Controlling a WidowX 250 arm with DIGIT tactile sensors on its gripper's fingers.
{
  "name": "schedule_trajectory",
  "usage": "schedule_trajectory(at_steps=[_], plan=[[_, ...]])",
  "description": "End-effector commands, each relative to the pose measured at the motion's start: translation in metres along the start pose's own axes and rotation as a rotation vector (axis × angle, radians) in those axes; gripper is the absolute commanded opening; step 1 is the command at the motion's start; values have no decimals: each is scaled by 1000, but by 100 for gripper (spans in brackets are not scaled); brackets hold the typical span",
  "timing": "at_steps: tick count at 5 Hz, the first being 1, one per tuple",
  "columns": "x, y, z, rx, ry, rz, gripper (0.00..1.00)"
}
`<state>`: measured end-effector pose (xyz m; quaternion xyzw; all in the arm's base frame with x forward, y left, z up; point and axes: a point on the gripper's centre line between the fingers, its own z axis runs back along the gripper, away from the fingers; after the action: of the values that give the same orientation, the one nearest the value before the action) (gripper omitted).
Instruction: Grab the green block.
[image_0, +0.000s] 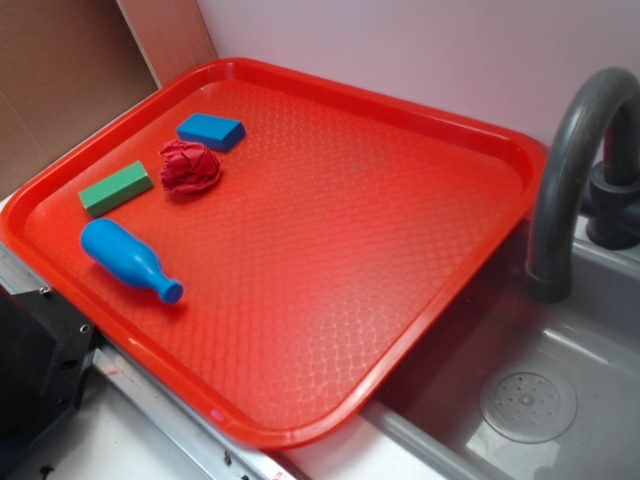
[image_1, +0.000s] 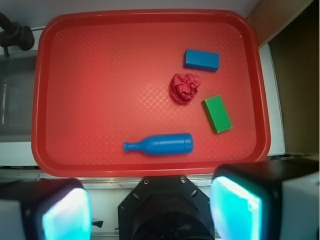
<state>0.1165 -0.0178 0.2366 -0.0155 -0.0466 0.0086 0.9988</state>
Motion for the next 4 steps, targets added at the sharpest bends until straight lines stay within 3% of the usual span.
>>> schedule_trajectory(at_steps=[1, 4], plan=[[0, 0, 0, 0, 0, 0, 100], [5, 4, -5, 3, -8, 19, 100]])
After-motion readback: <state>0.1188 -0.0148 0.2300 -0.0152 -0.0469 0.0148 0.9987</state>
